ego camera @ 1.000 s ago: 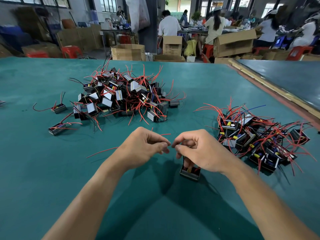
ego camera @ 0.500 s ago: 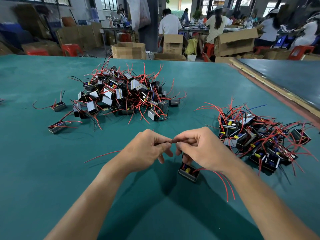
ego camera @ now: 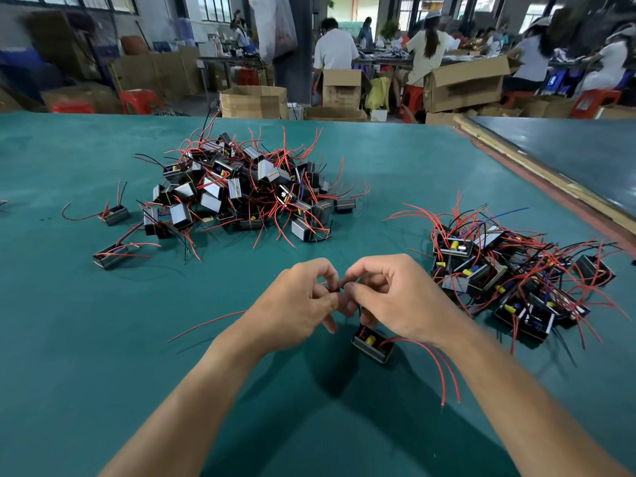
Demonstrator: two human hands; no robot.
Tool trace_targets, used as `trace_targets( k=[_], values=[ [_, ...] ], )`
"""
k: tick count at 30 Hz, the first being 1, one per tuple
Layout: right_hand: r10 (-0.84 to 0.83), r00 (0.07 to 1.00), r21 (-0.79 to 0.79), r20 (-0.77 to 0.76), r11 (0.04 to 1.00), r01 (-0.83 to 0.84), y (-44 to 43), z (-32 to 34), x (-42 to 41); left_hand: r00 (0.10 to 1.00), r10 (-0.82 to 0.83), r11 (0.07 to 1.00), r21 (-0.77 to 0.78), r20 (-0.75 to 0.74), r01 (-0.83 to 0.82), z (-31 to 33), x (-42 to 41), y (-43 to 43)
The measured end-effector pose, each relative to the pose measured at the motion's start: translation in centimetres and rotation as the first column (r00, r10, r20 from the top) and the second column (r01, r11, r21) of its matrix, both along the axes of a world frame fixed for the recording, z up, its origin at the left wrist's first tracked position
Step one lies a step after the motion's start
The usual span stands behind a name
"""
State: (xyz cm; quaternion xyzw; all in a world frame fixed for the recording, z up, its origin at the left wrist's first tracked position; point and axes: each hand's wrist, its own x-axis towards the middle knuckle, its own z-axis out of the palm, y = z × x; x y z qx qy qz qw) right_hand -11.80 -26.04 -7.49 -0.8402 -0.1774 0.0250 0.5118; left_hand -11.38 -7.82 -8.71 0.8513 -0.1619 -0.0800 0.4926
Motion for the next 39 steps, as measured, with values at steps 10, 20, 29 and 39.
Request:
trace_targets(
  k=[10,20,29,39],
  values=[
    [-0.092,0.989,-0.046,0.115,0.994,0.098,-0.7,0.0,0.6,0.992,0.085,0.988,-0.135,0.094,-0.072,0.4,0.1,0.1],
    [-0.087,0.991,-0.067,0.105,0.993,0.095,-0.6,0.0,0.7,0.959,0.22,0.965,-0.18,0.177,-0.188,0.3,-0.3,-0.6],
    [-0.118,0.988,-0.08,0.101,0.989,0.126,-0.5,0.0,0.7,0.934,0.282,0.949,-0.205,0.221,-0.238,0.6,-0.7,-0.8],
    [-0.121,0.986,-0.105,0.113,0.985,0.133,-0.5,0.0,0.6,0.958,0.222,0.968,-0.16,0.183,-0.194,0.7,-0.7,-0.8]
  ],
)
